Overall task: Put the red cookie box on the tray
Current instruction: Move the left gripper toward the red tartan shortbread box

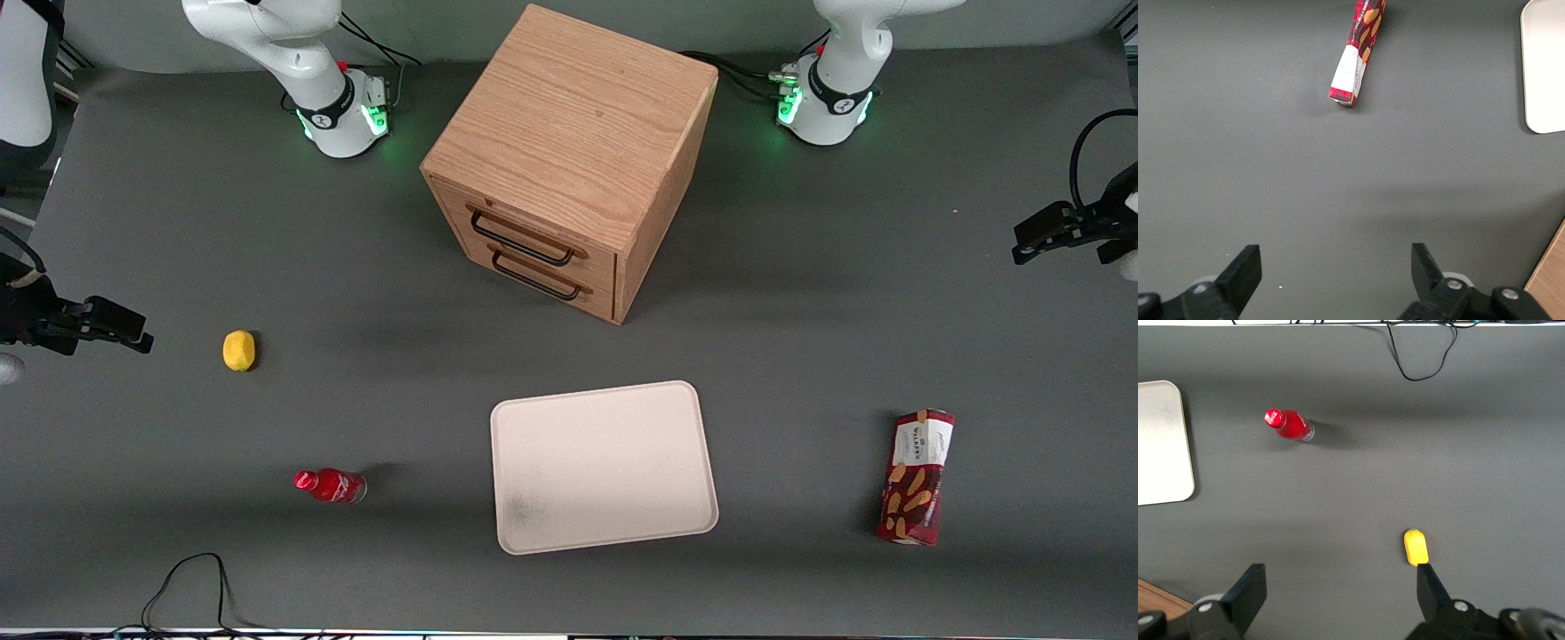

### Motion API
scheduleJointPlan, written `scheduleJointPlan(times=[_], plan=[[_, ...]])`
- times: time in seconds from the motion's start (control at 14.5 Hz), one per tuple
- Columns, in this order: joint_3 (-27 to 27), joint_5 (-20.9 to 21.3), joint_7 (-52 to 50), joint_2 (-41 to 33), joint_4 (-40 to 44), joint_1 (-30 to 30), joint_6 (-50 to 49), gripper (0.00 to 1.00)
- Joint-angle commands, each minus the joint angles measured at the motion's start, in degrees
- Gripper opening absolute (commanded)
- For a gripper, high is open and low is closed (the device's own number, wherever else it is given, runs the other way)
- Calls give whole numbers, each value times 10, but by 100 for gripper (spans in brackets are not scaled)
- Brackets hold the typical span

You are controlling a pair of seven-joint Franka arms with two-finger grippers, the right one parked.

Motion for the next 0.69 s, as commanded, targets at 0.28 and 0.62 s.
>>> scheduleJointPlan(times=[0.28,0.62], plan=[[-10,10,5,-6,-11,9,14,100],[-8,27,3,73,-9,4,94,100]])
